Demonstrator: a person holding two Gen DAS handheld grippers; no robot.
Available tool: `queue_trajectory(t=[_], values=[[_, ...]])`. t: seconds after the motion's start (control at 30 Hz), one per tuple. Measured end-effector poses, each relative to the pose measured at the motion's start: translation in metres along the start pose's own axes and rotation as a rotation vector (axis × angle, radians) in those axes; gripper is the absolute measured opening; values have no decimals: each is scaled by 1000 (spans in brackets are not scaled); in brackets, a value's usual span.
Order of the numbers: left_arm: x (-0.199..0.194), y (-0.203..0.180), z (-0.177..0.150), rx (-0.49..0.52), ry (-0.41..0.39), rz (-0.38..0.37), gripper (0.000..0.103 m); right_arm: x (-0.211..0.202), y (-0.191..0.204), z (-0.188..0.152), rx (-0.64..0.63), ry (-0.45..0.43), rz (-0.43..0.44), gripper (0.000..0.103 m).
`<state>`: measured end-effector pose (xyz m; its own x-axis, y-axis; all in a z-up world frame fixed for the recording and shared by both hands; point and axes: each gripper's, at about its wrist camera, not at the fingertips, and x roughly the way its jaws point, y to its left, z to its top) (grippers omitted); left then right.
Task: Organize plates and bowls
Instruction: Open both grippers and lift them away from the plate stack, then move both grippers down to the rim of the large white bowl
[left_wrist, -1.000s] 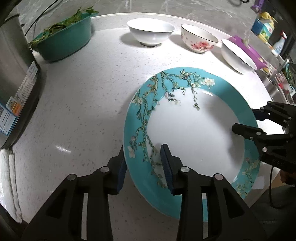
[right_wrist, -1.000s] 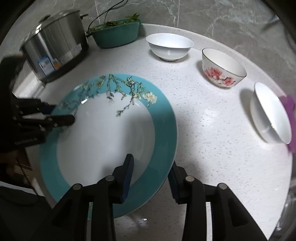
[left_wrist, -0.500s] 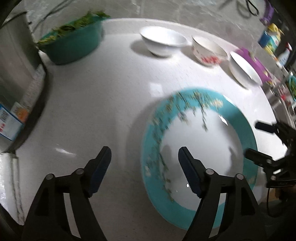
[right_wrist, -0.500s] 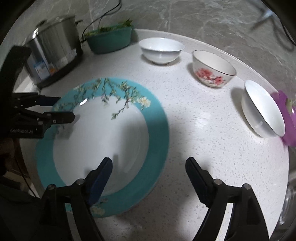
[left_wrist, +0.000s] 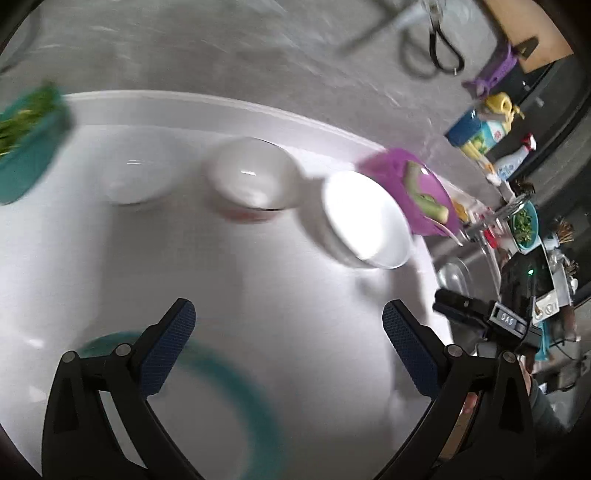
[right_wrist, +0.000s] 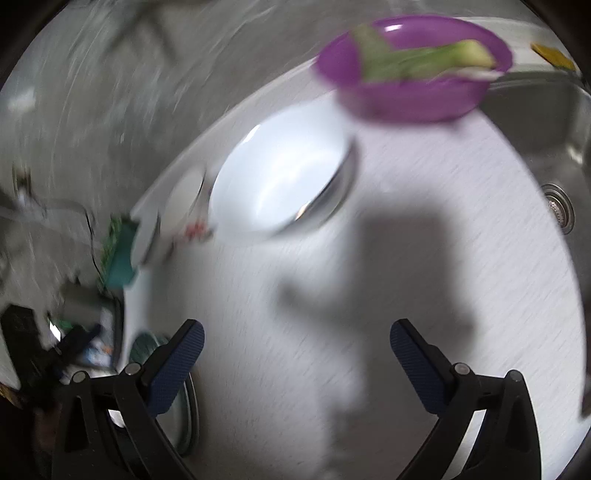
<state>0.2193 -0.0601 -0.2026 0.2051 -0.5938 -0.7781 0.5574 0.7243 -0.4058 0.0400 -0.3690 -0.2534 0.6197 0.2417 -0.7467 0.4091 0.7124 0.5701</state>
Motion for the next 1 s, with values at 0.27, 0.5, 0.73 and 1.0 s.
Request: queue_trajectory(t=[0.27, 0.5, 0.73, 1.0], values=[[116, -58, 61, -3, 104, 11, 103, -3, -17, 73, 45, -21, -63, 101], [161, -56, 79, -28, 126, 39, 101, 17, -19, 78, 11, 12, -59, 86], [182, -49, 82, -45, 136, 91, 89, 41, -11, 88, -6, 24, -104, 75], [204, -46, 89, -32, 142, 160, 74, 64, -2, 95, -29, 48, -151, 74]])
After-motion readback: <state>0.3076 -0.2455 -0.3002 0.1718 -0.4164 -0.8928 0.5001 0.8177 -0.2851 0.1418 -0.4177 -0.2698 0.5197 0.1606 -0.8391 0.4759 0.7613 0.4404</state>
